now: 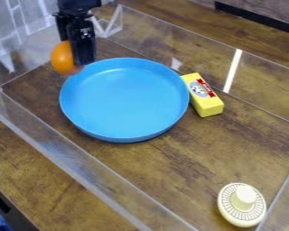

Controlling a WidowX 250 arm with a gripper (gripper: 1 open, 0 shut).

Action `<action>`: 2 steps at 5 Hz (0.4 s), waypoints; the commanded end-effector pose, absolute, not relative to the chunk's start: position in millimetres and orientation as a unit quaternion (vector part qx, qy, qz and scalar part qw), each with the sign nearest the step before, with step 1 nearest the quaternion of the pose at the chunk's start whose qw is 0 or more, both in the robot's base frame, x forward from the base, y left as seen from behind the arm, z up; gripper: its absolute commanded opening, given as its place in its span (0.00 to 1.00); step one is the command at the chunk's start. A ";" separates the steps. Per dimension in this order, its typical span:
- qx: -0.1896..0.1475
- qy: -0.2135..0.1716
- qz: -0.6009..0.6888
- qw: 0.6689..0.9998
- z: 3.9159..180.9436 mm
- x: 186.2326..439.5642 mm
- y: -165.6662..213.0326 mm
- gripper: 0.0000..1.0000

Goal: Put the orange ball in the blue tray

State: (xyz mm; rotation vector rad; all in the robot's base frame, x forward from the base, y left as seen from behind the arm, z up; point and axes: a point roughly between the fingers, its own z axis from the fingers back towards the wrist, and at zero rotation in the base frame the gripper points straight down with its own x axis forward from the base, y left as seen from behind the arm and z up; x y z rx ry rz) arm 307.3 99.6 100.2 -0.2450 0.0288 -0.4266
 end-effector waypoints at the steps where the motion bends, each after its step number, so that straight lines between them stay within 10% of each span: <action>1: -0.101 -0.015 -0.223 0.970 119.9 313.2 98.7 0.00; 2: -0.103 -0.013 -0.225 0.969 118.0 314.5 99.5 0.00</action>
